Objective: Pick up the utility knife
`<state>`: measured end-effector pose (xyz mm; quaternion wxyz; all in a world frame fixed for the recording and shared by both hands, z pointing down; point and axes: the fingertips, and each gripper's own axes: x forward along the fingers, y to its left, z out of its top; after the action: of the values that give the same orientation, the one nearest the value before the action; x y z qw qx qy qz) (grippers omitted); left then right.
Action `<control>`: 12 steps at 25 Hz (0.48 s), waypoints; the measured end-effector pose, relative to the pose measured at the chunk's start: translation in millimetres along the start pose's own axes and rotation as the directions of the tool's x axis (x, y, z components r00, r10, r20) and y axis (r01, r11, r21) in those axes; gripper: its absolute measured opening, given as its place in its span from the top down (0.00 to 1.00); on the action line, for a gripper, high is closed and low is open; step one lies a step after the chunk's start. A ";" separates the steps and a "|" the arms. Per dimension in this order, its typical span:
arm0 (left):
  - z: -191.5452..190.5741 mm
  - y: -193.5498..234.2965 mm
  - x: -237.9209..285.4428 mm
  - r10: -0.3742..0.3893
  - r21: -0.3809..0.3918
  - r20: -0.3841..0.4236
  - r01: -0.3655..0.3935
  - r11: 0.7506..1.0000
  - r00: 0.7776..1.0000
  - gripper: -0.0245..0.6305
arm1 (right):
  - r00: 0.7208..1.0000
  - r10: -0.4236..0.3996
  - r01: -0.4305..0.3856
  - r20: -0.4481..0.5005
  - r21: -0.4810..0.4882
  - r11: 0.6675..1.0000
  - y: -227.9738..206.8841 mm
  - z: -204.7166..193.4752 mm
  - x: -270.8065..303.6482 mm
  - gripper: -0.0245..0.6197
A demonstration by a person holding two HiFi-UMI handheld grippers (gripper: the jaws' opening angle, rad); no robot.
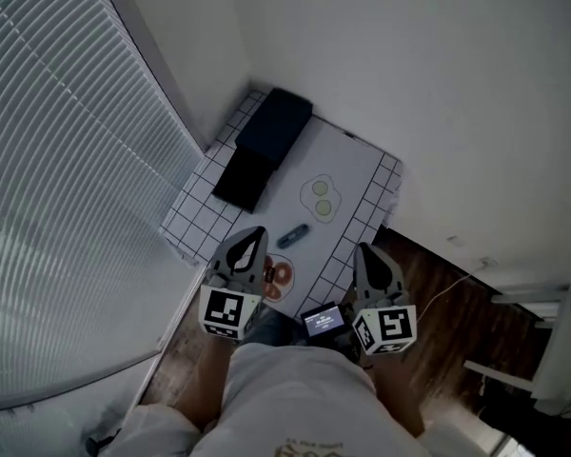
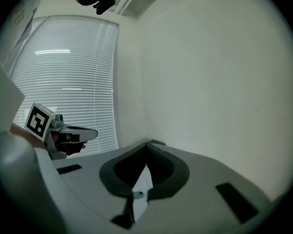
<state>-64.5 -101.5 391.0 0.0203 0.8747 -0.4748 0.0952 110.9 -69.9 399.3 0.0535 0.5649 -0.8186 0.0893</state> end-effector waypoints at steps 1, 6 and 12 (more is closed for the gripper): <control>-6.3 0.3 5.4 -0.012 0.001 -0.019 0.012 1.000 1.000 0.95 | 1.000 -0.008 0.008 -0.016 -0.001 1.000 -2.6 -3.8 4.3 0.95; -45.9 3.4 29.0 -0.065 -0.001 -0.115 0.066 0.998 0.991 0.95 | 0.997 -0.024 0.025 -0.079 0.004 1.000 -7.8 -25.6 24.6 0.95; -91.1 -1.1 51.9 -0.141 -0.018 -0.219 0.141 0.990 0.965 0.95 | 0.988 -0.036 0.040 -0.147 0.021 0.999 -10.4 -54.0 50.4 0.95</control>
<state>-49.5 -132.4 490.1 0.0806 0.8903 -0.4063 0.1892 102.0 -108.5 462.5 0.1086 0.5729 -0.8004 0.1393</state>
